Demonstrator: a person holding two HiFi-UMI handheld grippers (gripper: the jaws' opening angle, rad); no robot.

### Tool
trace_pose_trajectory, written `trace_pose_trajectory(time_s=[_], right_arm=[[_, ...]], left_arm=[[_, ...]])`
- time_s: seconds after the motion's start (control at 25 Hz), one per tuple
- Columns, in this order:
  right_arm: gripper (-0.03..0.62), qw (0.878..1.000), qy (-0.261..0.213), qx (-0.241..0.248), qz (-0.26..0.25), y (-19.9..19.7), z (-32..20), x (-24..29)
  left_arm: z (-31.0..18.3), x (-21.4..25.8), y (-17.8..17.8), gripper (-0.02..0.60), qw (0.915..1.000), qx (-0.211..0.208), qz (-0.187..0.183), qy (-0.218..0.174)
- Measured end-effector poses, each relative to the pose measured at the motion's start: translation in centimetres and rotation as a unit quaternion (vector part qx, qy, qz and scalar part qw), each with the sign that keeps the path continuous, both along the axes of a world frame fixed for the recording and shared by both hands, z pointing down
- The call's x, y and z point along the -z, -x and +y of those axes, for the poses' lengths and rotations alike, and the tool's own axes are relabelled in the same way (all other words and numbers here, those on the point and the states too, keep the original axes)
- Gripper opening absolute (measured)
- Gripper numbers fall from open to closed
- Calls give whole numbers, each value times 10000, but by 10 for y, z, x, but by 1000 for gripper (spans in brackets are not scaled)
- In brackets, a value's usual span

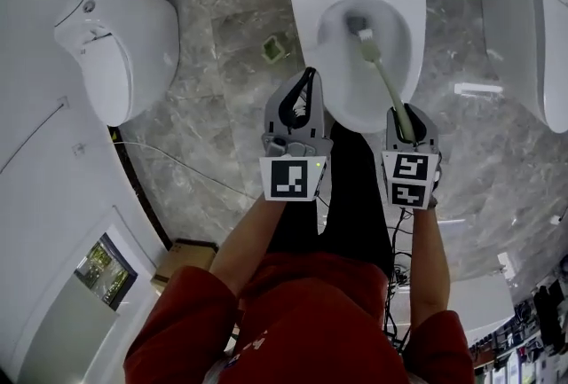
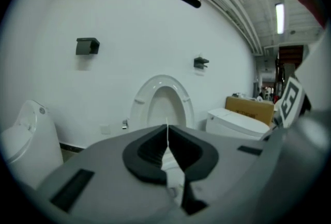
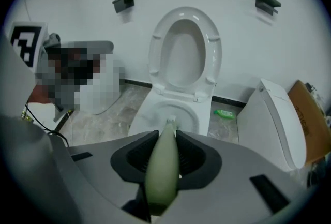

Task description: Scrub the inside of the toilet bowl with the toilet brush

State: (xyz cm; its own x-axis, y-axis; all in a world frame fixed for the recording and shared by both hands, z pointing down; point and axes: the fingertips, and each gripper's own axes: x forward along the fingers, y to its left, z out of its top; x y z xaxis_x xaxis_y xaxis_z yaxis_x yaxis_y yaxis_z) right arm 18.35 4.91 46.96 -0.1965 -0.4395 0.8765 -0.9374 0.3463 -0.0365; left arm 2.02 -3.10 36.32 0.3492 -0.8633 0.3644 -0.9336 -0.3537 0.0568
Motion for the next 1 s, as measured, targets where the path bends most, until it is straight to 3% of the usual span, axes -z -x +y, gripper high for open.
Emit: trace_pose_trajectory(time_s=[0.16, 0.32, 0.56, 0.76, 0.88, 1.0], right_arm=[[101, 9994, 263, 142, 197, -8, 7, -111], [101, 9940, 550, 773, 535, -7, 19, -177], [101, 9844, 289, 1287, 1162, -31, 8, -192], [101, 9672, -128, 1690, 1891, -56, -25, -185], [101, 9647, 219, 1768, 1938, -56, -11, -194], [101, 9742, 764, 1426, 1574, -47, 22, -206]], left_arm=[[0, -65, -16, -3, 9993, -211, 107, 296], [11, -117, -32, -3, 9972, -528, 119, 522], [24, -156, -25, -3, 9965, -298, 219, 754], [23, -155, -20, -3, 9969, -293, 164, 708], [20, -154, -17, -3, 9970, -230, 171, 715], [21, -154, -15, -3, 9969, -199, 181, 735]])
